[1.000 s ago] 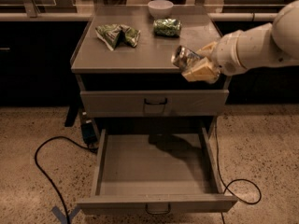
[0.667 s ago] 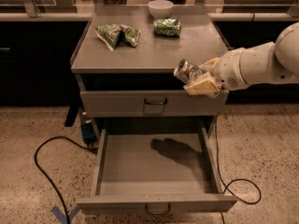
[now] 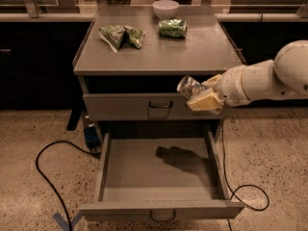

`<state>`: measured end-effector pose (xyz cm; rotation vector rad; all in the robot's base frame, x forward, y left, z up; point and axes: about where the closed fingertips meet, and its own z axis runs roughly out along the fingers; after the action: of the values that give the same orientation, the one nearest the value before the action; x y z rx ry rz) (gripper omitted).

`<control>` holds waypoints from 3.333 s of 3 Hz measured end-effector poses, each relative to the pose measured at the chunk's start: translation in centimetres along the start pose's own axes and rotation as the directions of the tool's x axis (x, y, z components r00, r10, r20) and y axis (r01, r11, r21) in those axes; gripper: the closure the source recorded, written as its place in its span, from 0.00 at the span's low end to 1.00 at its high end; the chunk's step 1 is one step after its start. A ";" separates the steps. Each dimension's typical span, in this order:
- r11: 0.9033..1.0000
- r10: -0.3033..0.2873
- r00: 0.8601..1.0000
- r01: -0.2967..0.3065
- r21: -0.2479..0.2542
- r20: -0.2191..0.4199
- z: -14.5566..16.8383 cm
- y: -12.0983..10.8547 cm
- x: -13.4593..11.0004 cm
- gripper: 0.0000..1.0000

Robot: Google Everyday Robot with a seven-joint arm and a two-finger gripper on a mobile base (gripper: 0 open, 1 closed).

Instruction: Place redbull can into middle drawer

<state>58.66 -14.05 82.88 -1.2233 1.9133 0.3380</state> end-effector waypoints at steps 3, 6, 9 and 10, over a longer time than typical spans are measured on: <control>0.980 0.069 0.998 -0.067 -0.188 0.004 7.1 4.6 5.2 1.00; 0.939 0.194 0.978 -0.208 -0.275 -0.078 11.8 10.2 11.6 1.00; 0.838 0.430 0.900 -0.429 -0.336 -0.077 21.7 17.2 21.4 1.00; 0.838 0.430 0.900 -0.429 -0.336 -0.077 21.7 17.2 21.4 1.00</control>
Offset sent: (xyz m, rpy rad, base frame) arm -0.0304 0.0456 -0.1451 0.0660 0.2731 0.1557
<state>50.73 -5.96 49.78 -0.9853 2.1833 0.9495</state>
